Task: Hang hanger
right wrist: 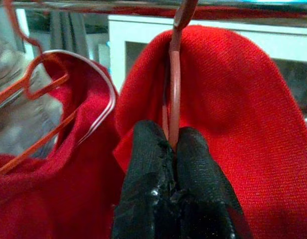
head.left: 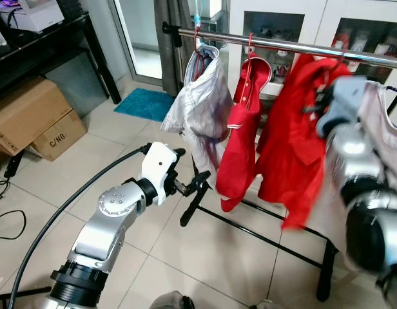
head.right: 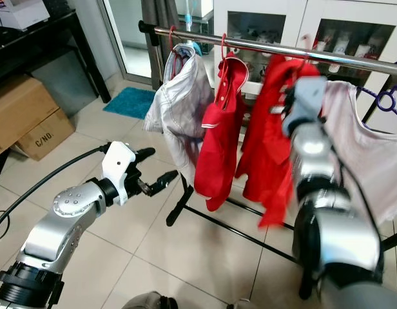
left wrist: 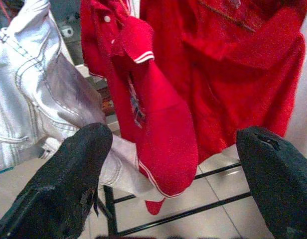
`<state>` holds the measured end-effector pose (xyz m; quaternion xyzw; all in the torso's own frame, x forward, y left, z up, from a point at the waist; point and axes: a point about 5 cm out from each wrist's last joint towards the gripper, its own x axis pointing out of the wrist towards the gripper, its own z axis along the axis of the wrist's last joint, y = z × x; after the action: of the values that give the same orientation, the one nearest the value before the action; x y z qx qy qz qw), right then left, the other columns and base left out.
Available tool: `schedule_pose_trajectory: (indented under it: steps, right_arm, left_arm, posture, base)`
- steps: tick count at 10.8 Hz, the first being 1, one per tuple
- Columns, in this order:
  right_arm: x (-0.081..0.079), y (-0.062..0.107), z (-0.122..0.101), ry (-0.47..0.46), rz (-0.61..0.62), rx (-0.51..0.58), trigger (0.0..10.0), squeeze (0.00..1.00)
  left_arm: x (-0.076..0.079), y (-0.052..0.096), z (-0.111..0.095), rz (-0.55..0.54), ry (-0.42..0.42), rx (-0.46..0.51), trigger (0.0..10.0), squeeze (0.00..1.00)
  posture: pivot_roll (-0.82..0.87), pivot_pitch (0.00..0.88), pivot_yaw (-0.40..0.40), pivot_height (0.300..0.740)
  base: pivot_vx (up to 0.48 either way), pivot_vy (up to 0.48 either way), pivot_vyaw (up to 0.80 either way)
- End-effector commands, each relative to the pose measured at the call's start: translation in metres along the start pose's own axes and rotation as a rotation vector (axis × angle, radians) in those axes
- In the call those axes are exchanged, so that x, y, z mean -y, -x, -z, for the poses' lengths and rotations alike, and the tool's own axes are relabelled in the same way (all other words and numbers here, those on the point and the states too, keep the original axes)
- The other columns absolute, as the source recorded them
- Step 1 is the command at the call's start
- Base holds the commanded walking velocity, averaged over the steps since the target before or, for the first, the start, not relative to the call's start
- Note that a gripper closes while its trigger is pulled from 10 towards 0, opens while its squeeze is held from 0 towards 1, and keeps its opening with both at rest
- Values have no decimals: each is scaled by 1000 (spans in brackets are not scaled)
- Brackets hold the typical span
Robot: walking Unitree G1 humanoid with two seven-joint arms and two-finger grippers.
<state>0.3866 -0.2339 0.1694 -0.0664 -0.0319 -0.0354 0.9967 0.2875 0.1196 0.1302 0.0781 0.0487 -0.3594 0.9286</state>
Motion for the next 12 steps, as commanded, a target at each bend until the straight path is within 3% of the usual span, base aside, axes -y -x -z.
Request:
schedule_pose_trajectory:
  steps: [1,4,8,10,12]
  right_arm:
    - [-7,6,-1,2,-19,77,0,0]
    - [-15,36,25,-15,-16,92,0,0]
    - [-38,98,57,-32,-59,-30,0,0]
    - [-45,114,56,-44,-68,-72,0,0]
    - [-47,116,51,-69,-81,-90,0,0]
  left_arm:
    - [-5,7,6,-46,-4,-4,10000,278]
    - [-4,12,7,-76,13,4,10000,278]
    - [-1,17,11,-100,36,15,10000,271]
    - [-1,17,12,-103,39,15,10000,275]
    - [0,15,12,-99,42,14,10000,275]
  posture:
    - [-104,0,115,740]
    - [-99,13,99,740]
    - [-98,14,86,740]
    - [-107,2,87,740]
    - [-113,0,89,740]
  base:
    - [0,0,0]
    - [0,0,0]
    - [-126,0,0]
    - [-257,0,0]
    - [-268,0,0]
